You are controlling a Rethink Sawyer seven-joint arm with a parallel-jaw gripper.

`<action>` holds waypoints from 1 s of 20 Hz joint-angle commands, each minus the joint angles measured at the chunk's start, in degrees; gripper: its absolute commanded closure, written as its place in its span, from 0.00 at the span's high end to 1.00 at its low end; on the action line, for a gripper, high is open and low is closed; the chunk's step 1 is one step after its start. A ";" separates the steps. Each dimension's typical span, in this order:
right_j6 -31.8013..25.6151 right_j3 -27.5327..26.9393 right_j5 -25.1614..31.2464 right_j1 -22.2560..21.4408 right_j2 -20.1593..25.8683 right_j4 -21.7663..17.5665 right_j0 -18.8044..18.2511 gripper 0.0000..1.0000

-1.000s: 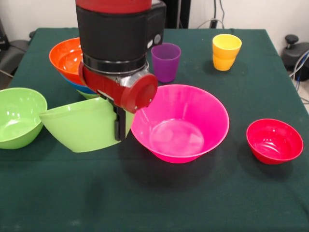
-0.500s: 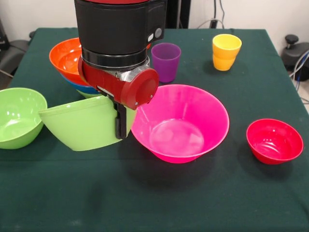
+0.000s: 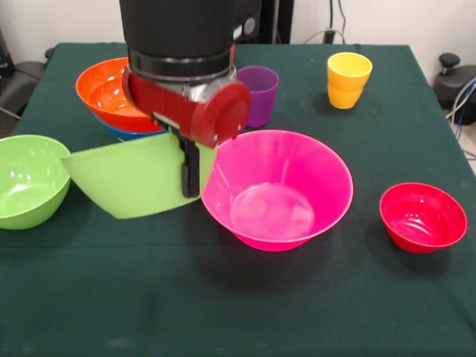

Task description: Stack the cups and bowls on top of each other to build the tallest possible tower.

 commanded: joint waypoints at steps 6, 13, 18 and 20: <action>-4.69 11.42 1.79 -6.59 3.27 1.38 0.54 0.00; -4.33 13.95 0.99 -8.77 2.85 1.88 0.54 0.00; -3.55 16.30 0.71 -10.77 2.41 1.95 0.57 0.00; -2.00 17.83 2.16 -12.11 1.47 2.26 1.04 0.00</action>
